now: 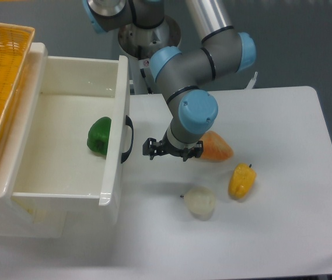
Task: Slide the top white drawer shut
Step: 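Swing the gripper over to the black handle on the drawer front, then push the drawer front with the gripper into the white cabinet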
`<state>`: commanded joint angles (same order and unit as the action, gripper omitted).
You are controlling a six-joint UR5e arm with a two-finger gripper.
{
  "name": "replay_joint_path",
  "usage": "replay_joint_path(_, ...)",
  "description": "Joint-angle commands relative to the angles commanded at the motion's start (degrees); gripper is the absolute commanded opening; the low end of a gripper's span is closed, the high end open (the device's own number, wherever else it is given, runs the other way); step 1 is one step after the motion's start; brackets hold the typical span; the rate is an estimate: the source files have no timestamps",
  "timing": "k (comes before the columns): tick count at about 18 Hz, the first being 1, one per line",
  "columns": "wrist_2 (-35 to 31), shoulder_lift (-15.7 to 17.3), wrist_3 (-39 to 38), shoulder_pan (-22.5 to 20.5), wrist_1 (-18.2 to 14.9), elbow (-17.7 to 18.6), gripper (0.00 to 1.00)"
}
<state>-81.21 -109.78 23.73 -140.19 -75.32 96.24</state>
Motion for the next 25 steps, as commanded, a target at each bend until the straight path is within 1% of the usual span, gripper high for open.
replay_joint_path(10, 0.09, 0.09, -0.35, 1.93, -0.09, -0.09, 1.00)
replay_joint_path(23, 0.17, 0.70, -0.44, 2.99, -0.26, -0.26, 1.00)
replay_joint_path(25, 0.09, 0.79, -0.53, 3.78, -0.26, -0.26, 1.00)
